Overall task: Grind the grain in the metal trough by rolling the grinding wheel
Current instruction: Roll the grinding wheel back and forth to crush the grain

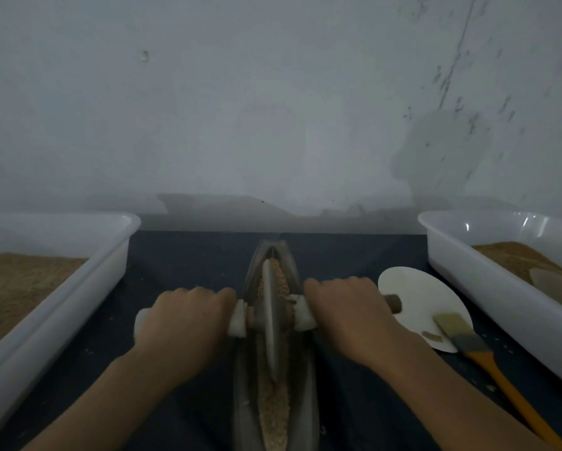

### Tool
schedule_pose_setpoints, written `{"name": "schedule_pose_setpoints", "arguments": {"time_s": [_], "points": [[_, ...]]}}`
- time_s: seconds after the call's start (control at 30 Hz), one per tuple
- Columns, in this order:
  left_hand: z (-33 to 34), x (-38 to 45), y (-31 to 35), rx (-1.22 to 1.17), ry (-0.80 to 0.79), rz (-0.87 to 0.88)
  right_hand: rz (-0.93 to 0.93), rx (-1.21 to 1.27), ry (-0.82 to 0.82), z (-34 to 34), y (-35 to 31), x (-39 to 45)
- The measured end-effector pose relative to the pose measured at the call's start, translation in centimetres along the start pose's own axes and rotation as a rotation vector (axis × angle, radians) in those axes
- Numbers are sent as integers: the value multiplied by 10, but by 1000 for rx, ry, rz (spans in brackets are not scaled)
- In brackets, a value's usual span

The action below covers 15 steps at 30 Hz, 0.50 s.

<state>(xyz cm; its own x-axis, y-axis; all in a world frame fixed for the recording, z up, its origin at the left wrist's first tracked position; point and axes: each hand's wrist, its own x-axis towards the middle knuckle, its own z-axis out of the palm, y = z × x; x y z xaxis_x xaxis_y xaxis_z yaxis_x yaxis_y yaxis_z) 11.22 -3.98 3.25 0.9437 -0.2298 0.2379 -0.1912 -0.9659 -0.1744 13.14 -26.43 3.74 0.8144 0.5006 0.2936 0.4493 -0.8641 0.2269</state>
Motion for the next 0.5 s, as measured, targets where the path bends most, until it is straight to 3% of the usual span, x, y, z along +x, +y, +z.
{"name": "schedule_pose_setpoints", "arguments": {"time_s": [0.17, 0.5], "points": [[3, 32, 0, 30, 84, -29, 7, -62, 99, 19, 15, 28], [-7, -25, -2, -25, -81, 61, -73, 46, -73, -20, -9, -27]]}}
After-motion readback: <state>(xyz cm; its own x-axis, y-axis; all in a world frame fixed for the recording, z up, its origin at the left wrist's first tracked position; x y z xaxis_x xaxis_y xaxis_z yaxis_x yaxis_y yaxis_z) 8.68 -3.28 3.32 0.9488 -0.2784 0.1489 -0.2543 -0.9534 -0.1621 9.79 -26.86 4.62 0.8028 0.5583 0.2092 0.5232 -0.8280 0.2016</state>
